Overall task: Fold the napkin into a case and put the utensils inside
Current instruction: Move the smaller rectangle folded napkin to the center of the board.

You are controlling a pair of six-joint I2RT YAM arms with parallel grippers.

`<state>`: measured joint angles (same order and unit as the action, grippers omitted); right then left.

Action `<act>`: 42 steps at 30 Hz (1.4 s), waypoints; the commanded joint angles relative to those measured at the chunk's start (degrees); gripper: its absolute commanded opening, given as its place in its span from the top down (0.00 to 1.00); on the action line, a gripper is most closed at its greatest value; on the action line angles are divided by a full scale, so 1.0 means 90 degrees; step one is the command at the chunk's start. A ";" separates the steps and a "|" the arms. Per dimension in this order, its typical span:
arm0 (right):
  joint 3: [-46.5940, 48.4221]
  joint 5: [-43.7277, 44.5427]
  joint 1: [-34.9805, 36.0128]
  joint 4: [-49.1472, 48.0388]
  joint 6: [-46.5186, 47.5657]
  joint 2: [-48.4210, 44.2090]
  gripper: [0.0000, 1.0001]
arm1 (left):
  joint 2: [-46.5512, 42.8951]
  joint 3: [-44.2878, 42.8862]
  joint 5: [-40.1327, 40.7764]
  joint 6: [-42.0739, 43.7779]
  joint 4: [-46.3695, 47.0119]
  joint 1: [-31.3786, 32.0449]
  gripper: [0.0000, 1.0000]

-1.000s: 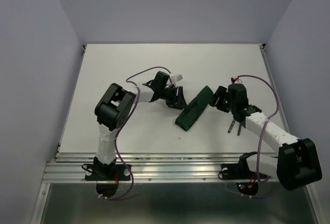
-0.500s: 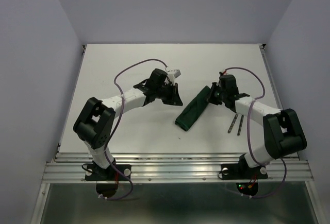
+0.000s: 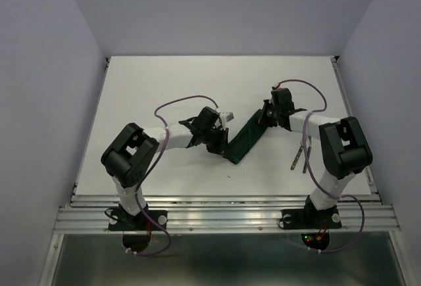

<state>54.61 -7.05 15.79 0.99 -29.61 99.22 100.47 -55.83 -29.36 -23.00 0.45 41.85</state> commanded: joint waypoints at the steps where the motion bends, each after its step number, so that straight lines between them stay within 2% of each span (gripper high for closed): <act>1: 0.0328 0.0236 -0.0036 -0.0120 0.0164 0.0264 0.93 | 0.0243 0.0100 0.0274 0.0173 0.0175 -0.0020 1.00; 7: 0.0475 0.0353 -0.0036 0.0231 0.0213 0.0216 0.93 | 0.0331 0.0042 0.0499 0.0242 0.0107 -0.0021 1.00; 15: 0.0096 0.0947 -0.0094 0.0290 0.0282 -0.0935 0.90 | 0.0282 -0.0114 0.0869 0.0251 -0.0040 -0.0059 1.00; 19: -0.0393 0.1398 -0.0435 0.0543 0.0243 -0.1910 0.79 | 0.0370 -0.0300 0.1065 0.0193 -0.0040 -0.0157 1.00; 20: -0.0510 0.1524 -0.0572 0.0631 0.0233 -0.2058 0.70 | 0.0380 -0.0339 0.1085 0.0183 -0.0040 -0.0167 1.00; 22: -0.0861 0.1593 -0.1069 0.0953 0.0204 -0.2428 0.61 | 0.0458 -0.0505 0.1231 0.0144 -0.0040 -0.0186 1.00; 23: -0.0988 0.1690 -0.1226 0.1070 0.0184 -0.2527 0.49 | 0.0487 -0.0573 0.1232 0.0144 -0.0040 -0.0196 1.00; 24: -0.1106 0.1730 -0.1537 0.1284 0.0126 -0.2635 0.46 | 0.0546 -0.0709 0.1261 0.0125 -0.0040 -0.0196 1.00; 29: -0.1818 0.1896 -0.1706 0.1705 -0.0245 -0.3191 0.42 | 0.0663 -0.1012 0.1378 0.0027 -0.0040 -0.0245 1.00; 33: -0.2103 0.1965 -0.1706 0.1881 -0.0490 -0.3144 0.41 | 0.0634 -0.1033 0.1407 -0.0002 -0.0088 -0.0284 1.00; 35: -0.2181 0.1819 -0.1706 0.1950 -0.0587 -0.3027 0.42 | 0.0517 -0.0965 0.1427 0.0017 -0.0216 -0.0294 0.93; 39: -0.2288 0.1740 -0.1706 0.1931 -0.0646 -0.2870 0.43 | 0.0059 -0.0886 0.1631 -0.0002 -0.0391 -0.0333 0.58; 42: -0.2337 0.1691 -0.1706 0.1940 -0.0656 -0.2987 0.43 | -0.0390 -0.0925 0.1875 0.0017 -0.0595 -0.0372 0.50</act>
<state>34.20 8.58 0.30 17.85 -34.37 73.06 104.55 -63.37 -15.84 -23.42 -2.83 39.13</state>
